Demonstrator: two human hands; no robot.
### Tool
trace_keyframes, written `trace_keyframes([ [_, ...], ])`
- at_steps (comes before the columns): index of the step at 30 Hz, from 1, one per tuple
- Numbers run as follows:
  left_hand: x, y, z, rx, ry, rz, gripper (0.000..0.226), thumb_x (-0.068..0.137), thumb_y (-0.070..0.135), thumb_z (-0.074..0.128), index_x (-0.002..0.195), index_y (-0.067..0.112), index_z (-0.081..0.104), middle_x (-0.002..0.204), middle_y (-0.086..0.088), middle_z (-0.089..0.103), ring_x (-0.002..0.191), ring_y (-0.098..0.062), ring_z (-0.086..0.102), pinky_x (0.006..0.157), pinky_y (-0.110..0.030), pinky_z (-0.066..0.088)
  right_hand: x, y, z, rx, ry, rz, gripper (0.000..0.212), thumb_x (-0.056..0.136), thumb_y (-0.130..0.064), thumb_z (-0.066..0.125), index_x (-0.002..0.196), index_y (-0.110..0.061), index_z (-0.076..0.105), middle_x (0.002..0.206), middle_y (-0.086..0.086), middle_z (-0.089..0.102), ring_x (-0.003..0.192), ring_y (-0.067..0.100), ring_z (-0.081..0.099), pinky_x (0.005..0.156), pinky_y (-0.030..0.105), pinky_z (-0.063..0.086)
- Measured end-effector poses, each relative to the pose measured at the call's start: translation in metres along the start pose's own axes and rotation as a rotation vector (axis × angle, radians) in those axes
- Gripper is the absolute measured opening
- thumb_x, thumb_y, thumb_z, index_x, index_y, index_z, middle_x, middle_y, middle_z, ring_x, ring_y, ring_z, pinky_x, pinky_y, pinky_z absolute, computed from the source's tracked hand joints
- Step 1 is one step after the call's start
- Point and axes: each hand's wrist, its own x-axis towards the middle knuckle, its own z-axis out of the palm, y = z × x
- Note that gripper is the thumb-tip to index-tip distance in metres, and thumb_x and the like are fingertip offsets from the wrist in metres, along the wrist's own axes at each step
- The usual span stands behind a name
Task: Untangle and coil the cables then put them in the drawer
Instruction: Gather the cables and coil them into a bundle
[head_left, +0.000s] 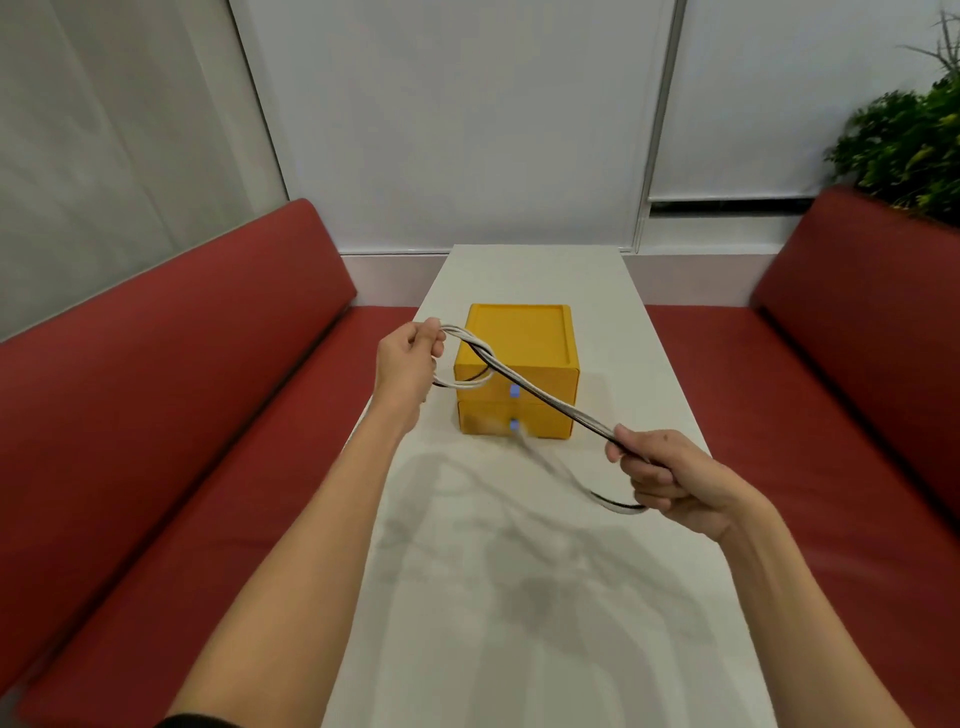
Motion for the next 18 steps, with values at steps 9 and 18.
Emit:
trace_keyframes([
  [9,0.000,0.019,0.006,-0.476,-0.116,-0.095,0.026,0.102,0.026,0.042,0.086,0.013,0.057,0.051,0.012,0.047,0.044,-0.002,0.039,0.044,-0.016,0.034,0.028,0.026,0.006,-0.154,0.052,-0.026,0.030,0.099,-0.029,0.046,0.077,-0.013,0.059,0.050,-0.004,0.032,0.044,0.009,0.028,0.058,0.026,0.035],
  [18,-0.065,0.022,0.035,-0.488,-0.326,-0.249,0.028,0.100,0.038,0.042,0.091,0.021,0.063,0.061,0.007,0.051,0.048,-0.005,0.048,0.042,-0.018,0.037,0.021,-0.008,0.039,-0.323,0.075,-0.182,0.037,0.083,-0.052,0.057,0.111,-0.030,0.066,0.106,-0.006,0.072,0.095,0.013,0.069,0.094,0.038,0.042],
])
